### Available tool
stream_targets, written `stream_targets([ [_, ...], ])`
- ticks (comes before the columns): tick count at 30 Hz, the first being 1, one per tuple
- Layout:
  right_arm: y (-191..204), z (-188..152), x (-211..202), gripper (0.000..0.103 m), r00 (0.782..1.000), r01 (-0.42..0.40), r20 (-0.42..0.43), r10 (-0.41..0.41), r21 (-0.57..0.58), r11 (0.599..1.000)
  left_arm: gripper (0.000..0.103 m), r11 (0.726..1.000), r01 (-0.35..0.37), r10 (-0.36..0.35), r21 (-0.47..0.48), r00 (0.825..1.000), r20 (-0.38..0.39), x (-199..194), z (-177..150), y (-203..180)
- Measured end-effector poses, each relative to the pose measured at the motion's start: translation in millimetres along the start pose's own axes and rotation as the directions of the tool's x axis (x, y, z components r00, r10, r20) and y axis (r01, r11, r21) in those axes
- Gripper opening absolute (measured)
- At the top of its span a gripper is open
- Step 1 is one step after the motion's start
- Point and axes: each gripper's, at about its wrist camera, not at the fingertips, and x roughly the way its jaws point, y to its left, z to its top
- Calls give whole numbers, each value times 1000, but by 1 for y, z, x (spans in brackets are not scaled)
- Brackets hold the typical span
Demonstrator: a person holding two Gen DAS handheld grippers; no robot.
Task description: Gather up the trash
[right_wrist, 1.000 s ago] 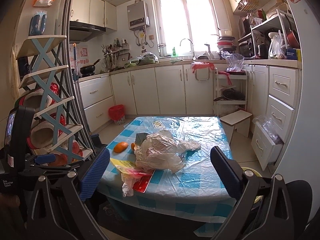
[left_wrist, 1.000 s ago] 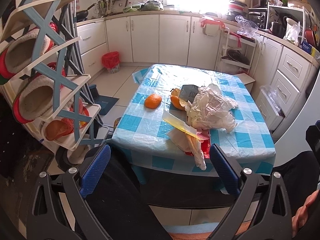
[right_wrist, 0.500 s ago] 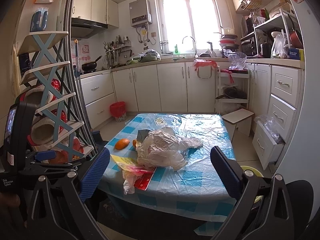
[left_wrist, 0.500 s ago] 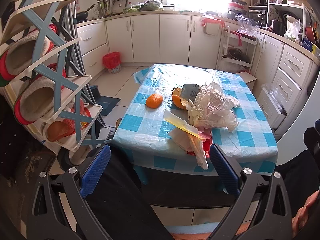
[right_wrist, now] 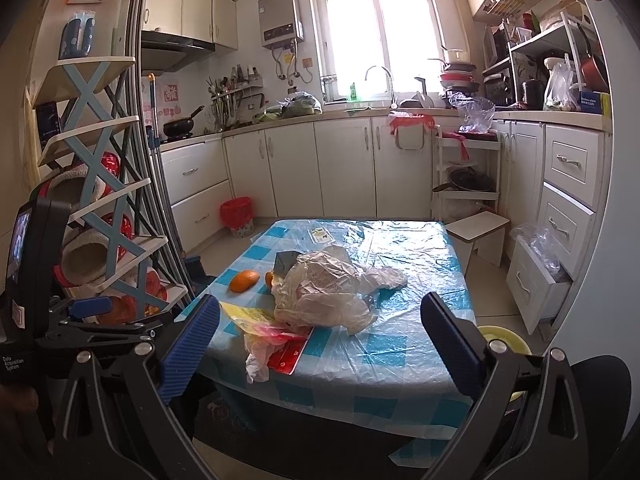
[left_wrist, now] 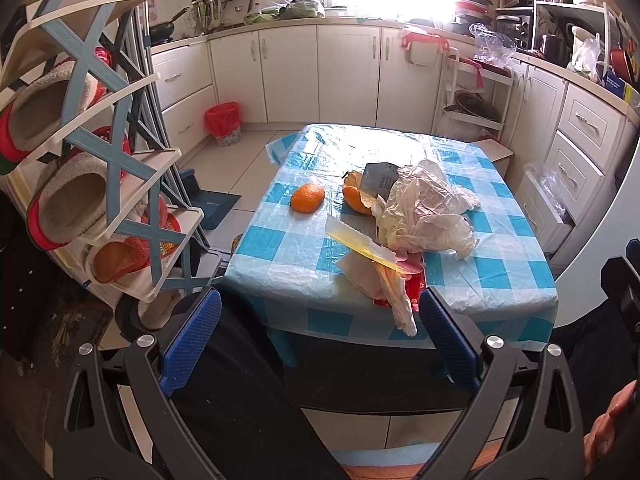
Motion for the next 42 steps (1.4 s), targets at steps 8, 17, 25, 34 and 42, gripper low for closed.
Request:
stream_targets([
  [8, -1, -3, 3, 96, 1000, 0, -14, 0, 6, 1000, 95, 1000, 0, 0, 3, 1000, -11, 3, -2, -2],
  [17, -3, -4, 5, 96, 1000, 0, -26, 0, 11, 1000, 95, 1000, 2, -2, 3, 1000, -22, 5, -4, -3],
  [25, -6, -7, 10, 96, 999, 8, -46, -7, 13, 1000, 95, 1000, 9, -10, -18, 999, -49, 14, -6, 1],
  [34, -11, -14, 24, 96, 995, 23, -94, -21, 20, 1000, 95, 997, 54, -59, -54, 995, -86, 30, -6, 8],
  [42, -22, -25, 54, 96, 983, 48, -176, -43, 23, 999, 95, 958, 216, -248, -187, 953, -171, 81, 12, 7],
])
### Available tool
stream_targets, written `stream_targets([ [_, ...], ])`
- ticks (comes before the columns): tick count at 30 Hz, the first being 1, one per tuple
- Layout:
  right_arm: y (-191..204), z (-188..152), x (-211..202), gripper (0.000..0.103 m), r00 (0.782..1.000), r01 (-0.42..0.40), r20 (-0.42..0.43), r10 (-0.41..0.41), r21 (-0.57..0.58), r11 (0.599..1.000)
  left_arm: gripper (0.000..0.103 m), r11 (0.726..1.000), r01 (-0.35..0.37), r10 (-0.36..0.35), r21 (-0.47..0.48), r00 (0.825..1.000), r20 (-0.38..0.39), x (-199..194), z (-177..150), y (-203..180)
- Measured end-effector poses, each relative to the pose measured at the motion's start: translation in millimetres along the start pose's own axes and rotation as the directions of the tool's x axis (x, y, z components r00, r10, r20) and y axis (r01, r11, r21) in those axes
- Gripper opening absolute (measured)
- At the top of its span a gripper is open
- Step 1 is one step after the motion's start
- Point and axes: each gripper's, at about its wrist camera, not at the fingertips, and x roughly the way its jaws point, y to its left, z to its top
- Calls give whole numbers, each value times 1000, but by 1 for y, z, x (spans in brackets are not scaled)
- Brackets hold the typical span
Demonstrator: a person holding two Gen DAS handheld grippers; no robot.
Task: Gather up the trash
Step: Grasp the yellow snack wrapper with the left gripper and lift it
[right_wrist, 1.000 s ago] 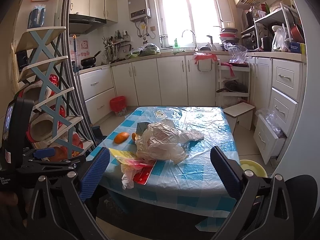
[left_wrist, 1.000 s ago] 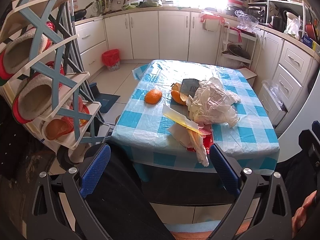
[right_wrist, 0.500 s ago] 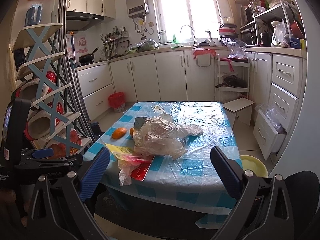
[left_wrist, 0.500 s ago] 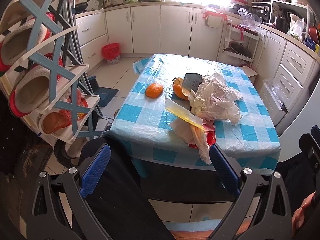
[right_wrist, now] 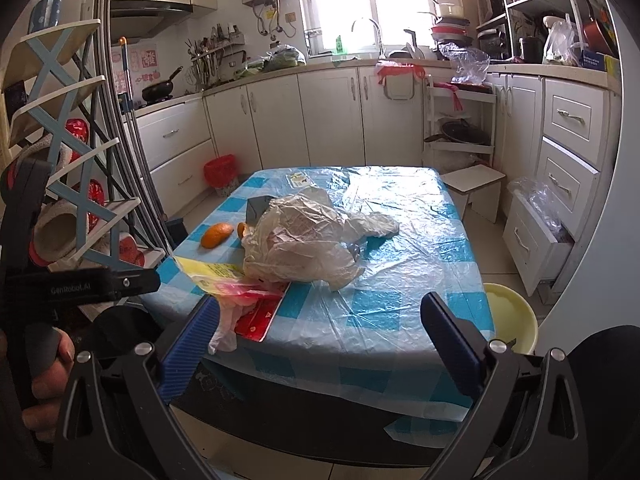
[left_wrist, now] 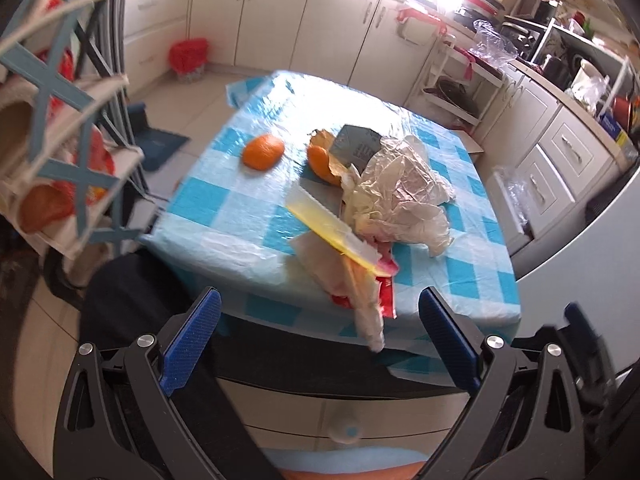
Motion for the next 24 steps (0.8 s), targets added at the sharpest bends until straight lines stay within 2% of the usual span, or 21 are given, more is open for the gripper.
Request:
stream_targets([
  [5, -7, -4, 16, 96, 999, 6, -45, -6, 11, 1000, 95, 994, -13, 6, -105, 998, -69, 46, 19, 8],
  [8, -11, -7, 27, 96, 997, 4, -83, -2, 27, 1000, 95, 976, -9, -19, -218, 992, -125, 73, 27, 22],
  [11, -15, -7, 37, 96, 994, 2, -106, 3, 41, 999, 90, 965, -34, -5, -261, 989, -149, 92, 33, 26],
  [13, -17, -4, 41, 96, 994, 2, -111, 4, 50, 999, 72, 965, -40, -3, -261, 987, -162, 103, 38, 26],
  [14, -17, -3, 43, 96, 994, 1, -111, 5, 52, 999, 66, 964, -32, -13, -266, 986, -166, 107, 41, 26],
  [16, -17, 0, 46, 96, 994, 0, -111, 6, 52, 999, 42, 962, -25, -23, -271, 985, -171, 116, 47, 26],
  [19, -16, 0, 52, 96, 993, -2, -117, 8, 50, 999, 20, 965, -14, -34, -261, 983, -178, 126, 57, 26],
  [21, -16, 0, 54, 96, 992, -2, -126, 8, 48, 999, 13, 970, -10, -32, -244, 985, -167, 128, 64, 25],
  [24, -17, 0, 58, 96, 991, 1, -135, 6, 49, 999, 8, 974, 18, -50, -227, 990, -135, 124, 75, 23],
])
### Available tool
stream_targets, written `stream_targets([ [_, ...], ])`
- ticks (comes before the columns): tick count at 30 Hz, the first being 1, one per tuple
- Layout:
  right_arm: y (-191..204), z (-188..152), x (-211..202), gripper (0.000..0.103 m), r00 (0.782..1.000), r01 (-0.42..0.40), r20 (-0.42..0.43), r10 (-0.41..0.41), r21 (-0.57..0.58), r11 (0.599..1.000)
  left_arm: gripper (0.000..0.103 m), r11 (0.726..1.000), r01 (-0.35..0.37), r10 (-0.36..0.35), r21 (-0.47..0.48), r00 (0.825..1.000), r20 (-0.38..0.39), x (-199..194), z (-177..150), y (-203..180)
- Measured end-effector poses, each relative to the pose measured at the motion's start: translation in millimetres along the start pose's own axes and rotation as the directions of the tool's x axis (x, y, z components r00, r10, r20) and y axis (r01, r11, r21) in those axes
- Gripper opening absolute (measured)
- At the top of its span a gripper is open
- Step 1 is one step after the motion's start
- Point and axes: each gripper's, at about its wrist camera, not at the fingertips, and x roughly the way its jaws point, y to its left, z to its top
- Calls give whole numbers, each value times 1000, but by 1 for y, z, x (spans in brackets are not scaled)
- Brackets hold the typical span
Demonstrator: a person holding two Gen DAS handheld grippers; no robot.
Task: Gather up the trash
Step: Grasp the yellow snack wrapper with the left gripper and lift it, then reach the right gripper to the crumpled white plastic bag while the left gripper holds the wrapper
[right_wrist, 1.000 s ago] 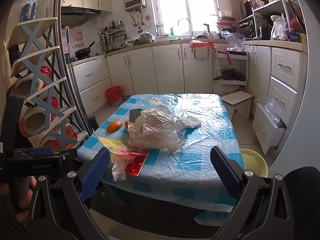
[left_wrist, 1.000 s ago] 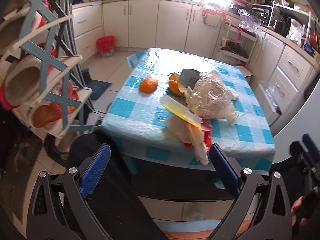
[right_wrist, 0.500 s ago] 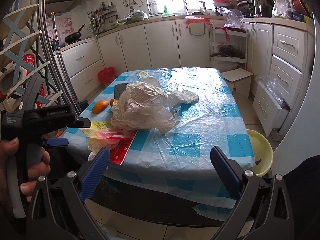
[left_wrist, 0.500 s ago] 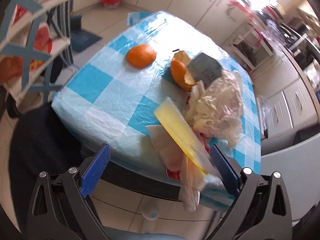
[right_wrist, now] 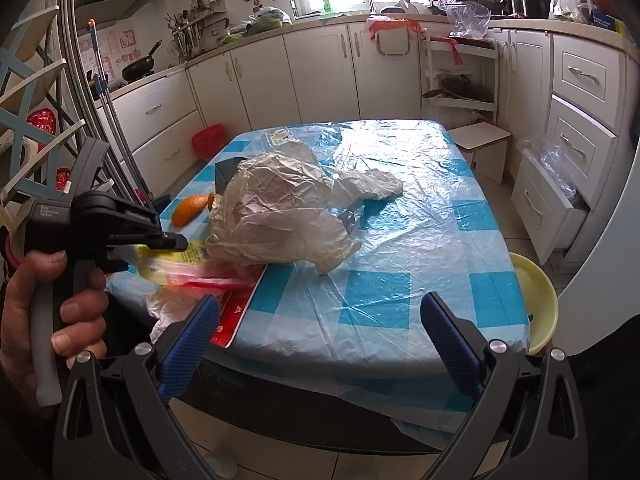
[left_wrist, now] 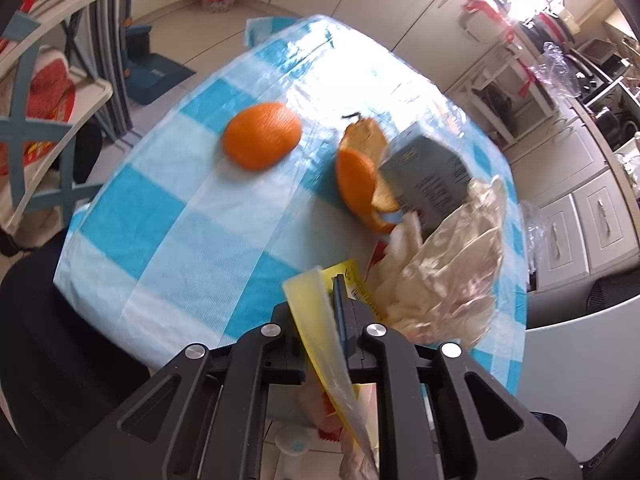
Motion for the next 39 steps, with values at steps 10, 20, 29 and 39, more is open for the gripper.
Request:
stream_targets([
  [10, 2, 2, 7, 96, 1000, 6, -11, -6, -4, 1000, 1, 998, 60, -65, 34, 988, 142, -41, 30, -3],
  [20, 3, 18, 5, 96, 999, 11, 41, -10, -13, 1000, 1, 994, 103, -97, -24, 976, 195, -68, 37, 39],
  [29, 19, 38, 26, 96, 998, -14, 63, 17, -49, 999, 1, 993, 111, -101, -45, 978, 181, -67, 28, 58],
  [39, 15, 64, 97, 96, 999, -39, -31, 40, 22, 999, 1, 991, 126, -116, -43, 976, 183, -68, 27, 65],
])
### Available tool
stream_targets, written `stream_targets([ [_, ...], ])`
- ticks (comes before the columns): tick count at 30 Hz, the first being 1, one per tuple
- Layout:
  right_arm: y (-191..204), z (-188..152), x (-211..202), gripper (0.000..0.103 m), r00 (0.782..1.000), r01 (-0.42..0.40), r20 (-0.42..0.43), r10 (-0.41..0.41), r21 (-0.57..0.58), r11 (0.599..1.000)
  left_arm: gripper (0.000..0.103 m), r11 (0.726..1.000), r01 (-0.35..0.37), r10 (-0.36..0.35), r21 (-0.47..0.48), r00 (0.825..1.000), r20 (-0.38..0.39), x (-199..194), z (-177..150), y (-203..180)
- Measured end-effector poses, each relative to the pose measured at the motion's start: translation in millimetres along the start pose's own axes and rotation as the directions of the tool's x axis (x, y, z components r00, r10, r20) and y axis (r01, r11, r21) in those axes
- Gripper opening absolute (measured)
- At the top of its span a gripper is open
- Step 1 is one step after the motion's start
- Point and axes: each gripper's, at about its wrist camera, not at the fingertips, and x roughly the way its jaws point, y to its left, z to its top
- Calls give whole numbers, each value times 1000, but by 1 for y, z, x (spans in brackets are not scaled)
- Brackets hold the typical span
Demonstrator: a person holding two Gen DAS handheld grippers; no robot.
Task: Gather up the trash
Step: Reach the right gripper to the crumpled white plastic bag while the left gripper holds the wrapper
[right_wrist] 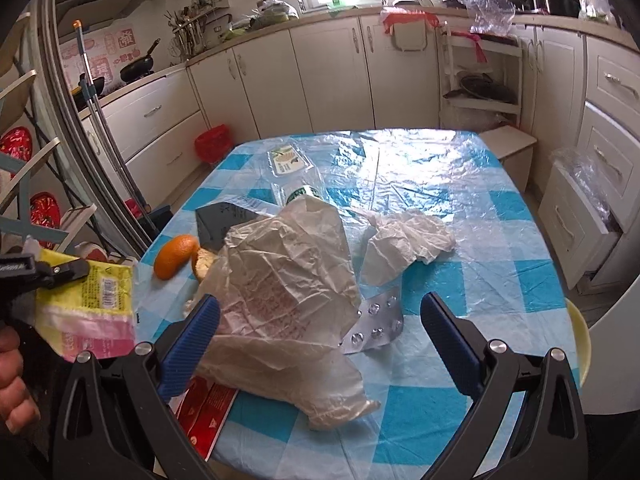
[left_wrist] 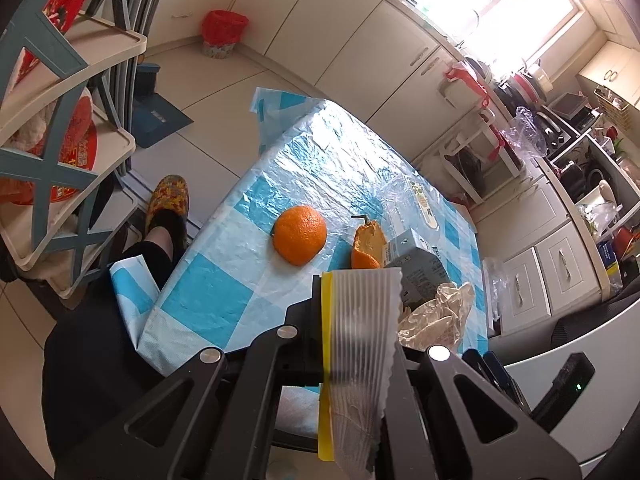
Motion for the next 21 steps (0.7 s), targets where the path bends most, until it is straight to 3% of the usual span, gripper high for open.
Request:
stream_targets([
  [3, -8, 5, 22, 96, 998, -34, -47, 36, 52, 998, 1, 1000, -2, 2, -1, 1000, -8, 2, -2, 2],
  [6, -5, 6, 24, 91, 995, -92, -27, 93, 38, 995, 1, 1000, -6, 6, -6, 1000, -20, 6, -3, 5],
  [8, 1, 6, 24, 46, 989, -137, -50, 137, 4, 991, 1, 1000, -8, 8, -11, 1000, -26, 9, -3, 8],
  [9, 2, 6, 25, 35, 985, -160, -68, 160, 6, 987, 1, 1000, -9, 8, -12, 1000, -27, 9, -4, 8],
  [10, 1, 5, 25, 16, 980, -185, -75, 186, 17, 983, 1, 1000, -8, 8, -13, 1000, -27, 9, -4, 9],
  [11, 0, 4, 23, 9, 977, -198, -74, 199, 24, 980, 1, 1000, -7, 7, -13, 1000, -26, 9, -4, 9],
  [14, -1, 3, 9, 5, 976, -214, -39, 215, 10, 977, 1, 1000, -6, 6, -8, 1000, -16, 6, -3, 8],
  [18, 1, 4, -4, 5, 962, -268, -42, 268, 0, 963, 1, 1000, -10, 10, -14, 1000, -9, 2, -3, 11],
  [19, 3, 3, -4, 20, 961, -272, -54, 271, -9, 962, 1, 1000, -11, 11, -13, 1000, -6, 1, -4, 11],
  [20, 7, -2, -5, 69, 960, -271, -75, 269, -23, 962, 1, 1000, -14, 13, -13, 1000, -5, 0, -5, 12],
  [21, 13, -6, -3, 91, 964, -256, -91, 251, -46, 966, 1, 1000, -14, 14, -15, 1000, -6, -1, -5, 13],
])
